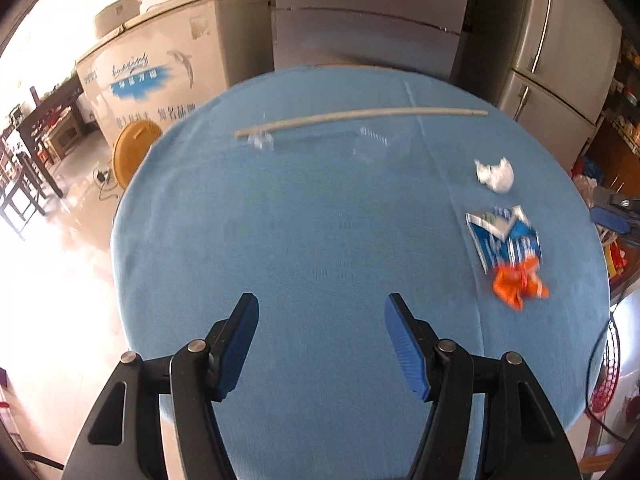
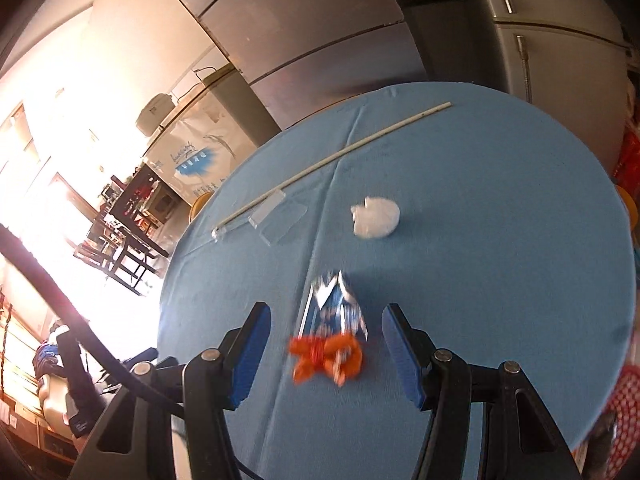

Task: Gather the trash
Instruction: 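Grasp the white crumpled tissue with the right tool while the left tool grasps the clear plastic tray, then carry the tissue and clear tray with both tools over the red basket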

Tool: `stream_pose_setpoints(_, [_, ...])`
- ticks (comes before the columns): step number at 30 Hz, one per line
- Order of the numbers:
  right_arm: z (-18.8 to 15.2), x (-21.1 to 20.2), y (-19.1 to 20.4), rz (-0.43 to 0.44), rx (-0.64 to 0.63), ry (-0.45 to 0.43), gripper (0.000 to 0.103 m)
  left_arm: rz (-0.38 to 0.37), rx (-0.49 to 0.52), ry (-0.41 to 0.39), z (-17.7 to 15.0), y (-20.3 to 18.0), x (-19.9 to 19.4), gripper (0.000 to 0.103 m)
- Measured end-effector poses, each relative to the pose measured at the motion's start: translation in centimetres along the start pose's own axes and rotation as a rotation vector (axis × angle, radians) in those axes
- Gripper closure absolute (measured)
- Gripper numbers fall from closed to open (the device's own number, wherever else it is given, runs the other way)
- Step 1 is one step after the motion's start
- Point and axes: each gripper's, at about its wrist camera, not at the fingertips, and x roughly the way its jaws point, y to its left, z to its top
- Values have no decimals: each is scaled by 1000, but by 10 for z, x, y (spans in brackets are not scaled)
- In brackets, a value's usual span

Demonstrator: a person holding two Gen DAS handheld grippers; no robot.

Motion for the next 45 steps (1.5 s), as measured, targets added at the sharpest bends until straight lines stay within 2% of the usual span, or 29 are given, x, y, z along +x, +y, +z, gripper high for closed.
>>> stream_pose_setpoints(4, [32,36,-12,25,54,37,41,-6,17,-52,43,0,18,32])
stream_pose_setpoints(11, [71,109,-53,70,279,145,41,-51,66,-53,110,-14,76,32])
stream_pose_setpoints(18, [86,148,-63,23,335,190,41,-101,189,-48,145,-48,126,32])
stream_pose_setpoints(20, [86,155,-63,2,336,200,41,-99,227,-41,149,-58,139,32])
stream_pose_setpoints(24, [85,165,-55,-51,287,216,42,-116,241,-23,150,-64,155,32])
stream_pose_setpoints(25, [85,167,-51,-73,266,212,46,-126,243,-19,149,-65,159,32])
stream_pose_setpoints(27, [85,173,-45,-129,220,212,59,-162,245,-5,148,-66,164,43])
stream_pose_setpoints(28, [84,176,-42,-147,196,215,61,-180,244,7,148,-66,167,50])
stream_pose_setpoints(29, [85,177,-39,-158,178,199,64,-189,241,6,147,-65,168,52])
stream_pose_setpoints(33, [82,175,-29,-193,105,190,68,-221,219,19,145,-65,165,53])
stream_pose_setpoints(38, [77,140,-18,-175,78,102,68,-207,244,-9,126,-73,135,53])
stream_pose_setpoints(45, [59,72,-13,-129,96,5,68,-116,290,-66,85,-94,63,53])
